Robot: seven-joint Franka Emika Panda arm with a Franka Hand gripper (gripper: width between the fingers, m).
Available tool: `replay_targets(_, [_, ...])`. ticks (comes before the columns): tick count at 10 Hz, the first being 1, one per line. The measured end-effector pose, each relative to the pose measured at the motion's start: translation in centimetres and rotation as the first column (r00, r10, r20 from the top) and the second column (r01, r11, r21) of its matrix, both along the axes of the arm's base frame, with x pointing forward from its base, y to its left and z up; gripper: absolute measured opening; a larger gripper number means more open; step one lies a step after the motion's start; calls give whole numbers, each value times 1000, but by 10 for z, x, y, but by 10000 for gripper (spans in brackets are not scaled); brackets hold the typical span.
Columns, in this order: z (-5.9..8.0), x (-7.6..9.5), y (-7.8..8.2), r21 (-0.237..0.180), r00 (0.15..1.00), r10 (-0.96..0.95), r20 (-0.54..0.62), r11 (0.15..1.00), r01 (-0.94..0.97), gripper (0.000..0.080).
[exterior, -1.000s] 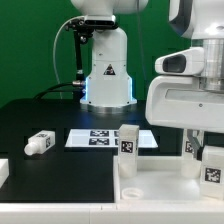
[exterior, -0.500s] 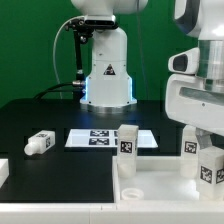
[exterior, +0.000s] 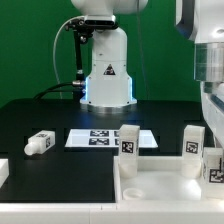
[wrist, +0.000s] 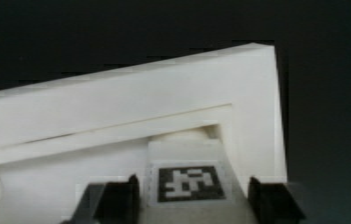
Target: Assemble square table
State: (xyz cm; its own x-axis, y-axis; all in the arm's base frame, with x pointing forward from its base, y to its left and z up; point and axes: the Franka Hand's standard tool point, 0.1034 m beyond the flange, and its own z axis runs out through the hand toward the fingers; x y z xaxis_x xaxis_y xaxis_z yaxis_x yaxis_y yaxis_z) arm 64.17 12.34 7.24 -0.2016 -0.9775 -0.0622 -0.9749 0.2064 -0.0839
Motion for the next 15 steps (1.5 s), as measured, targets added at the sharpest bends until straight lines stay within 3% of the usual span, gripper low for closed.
replay_targets(1, [0,0,0,-2,1000,17,0,1000,-17,378])
replay_targets(2, [0,0,0,-13,995,100,3,995,-100,378])
replay_targets(3, [1,0,0,-39,950,313,10,949,-313,526])
replay_targets(4, [2,0,2,-58,893,450,23,892,-448,526])
replay_targets(5, [1,-5,8,-62,854,520,12,853,-518,622])
replay_targets(6, [5,-10,17,-70,826,563,-11,824,-562,645])
replay_targets(8, [4,-9,15,-89,724,690,-21,720,-689,648])
replay_targets(10, [6,-5,7,-110,535,844,-37,529,-842,649])
replay_targets(12, [4,-2,-5,-111,240,967,-84,231,-967,649])
replay_targets(13, [1,-1,-14,-109,167,982,-92,157,-982,649])
replay_targets(14, [3,2,-19,-113,124,988,-94,113,-987,649])
replay_targets(15, [2,2,-20,-113,141,986,-94,130,-985,649])
